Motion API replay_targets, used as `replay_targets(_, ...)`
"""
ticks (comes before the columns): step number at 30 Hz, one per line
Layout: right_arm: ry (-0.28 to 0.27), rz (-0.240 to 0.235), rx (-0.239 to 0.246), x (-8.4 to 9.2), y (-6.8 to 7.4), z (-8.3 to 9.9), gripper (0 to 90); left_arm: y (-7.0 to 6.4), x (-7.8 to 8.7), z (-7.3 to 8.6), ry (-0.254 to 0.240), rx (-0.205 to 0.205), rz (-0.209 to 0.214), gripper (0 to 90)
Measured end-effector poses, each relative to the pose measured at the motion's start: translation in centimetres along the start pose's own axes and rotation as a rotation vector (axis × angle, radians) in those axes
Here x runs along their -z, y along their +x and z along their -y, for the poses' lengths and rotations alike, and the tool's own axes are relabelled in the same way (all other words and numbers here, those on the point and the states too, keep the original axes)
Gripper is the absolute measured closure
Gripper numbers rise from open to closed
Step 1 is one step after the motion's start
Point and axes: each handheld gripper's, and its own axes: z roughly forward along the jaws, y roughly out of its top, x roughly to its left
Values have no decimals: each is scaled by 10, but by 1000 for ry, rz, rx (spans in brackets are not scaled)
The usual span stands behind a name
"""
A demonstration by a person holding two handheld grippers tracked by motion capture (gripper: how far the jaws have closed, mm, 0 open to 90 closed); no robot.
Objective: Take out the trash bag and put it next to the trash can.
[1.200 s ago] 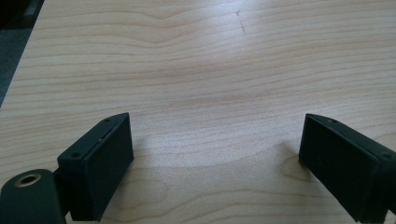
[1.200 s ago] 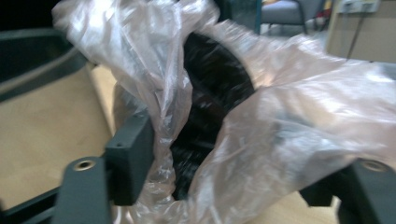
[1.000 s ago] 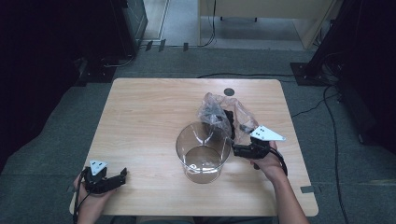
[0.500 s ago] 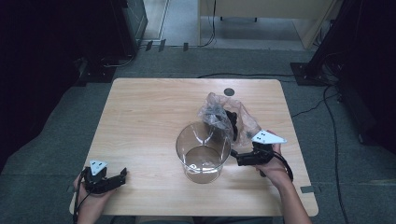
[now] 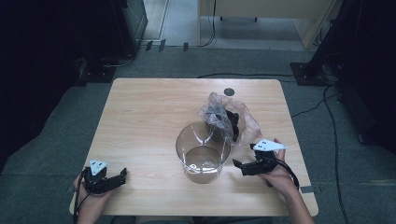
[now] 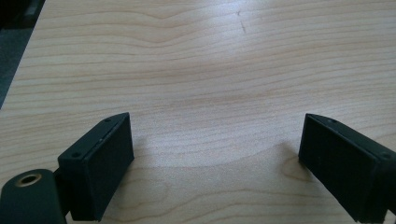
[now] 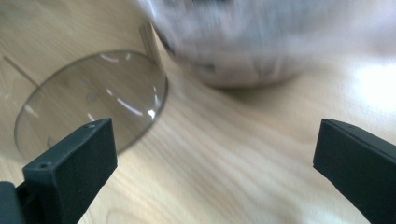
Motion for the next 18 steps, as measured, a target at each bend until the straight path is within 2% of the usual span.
replay_targets(2, 27, -1, -16, 2, -2, 3, 0, 0, 0, 0, 0, 0, 0, 98)
replay_targets(5, 49, 22, -24, 5, -5, 8, 0, 0, 0, 0, 0, 0, 0, 99)
replay_targets(7, 45, 42, -32, 8, -7, 12, 0, 0, 0, 0, 0, 0, 0, 98)
replay_targets(18, 56, 187, -107, 33, -20, 36, 0, 0, 0, 0, 0, 0, 0, 99)
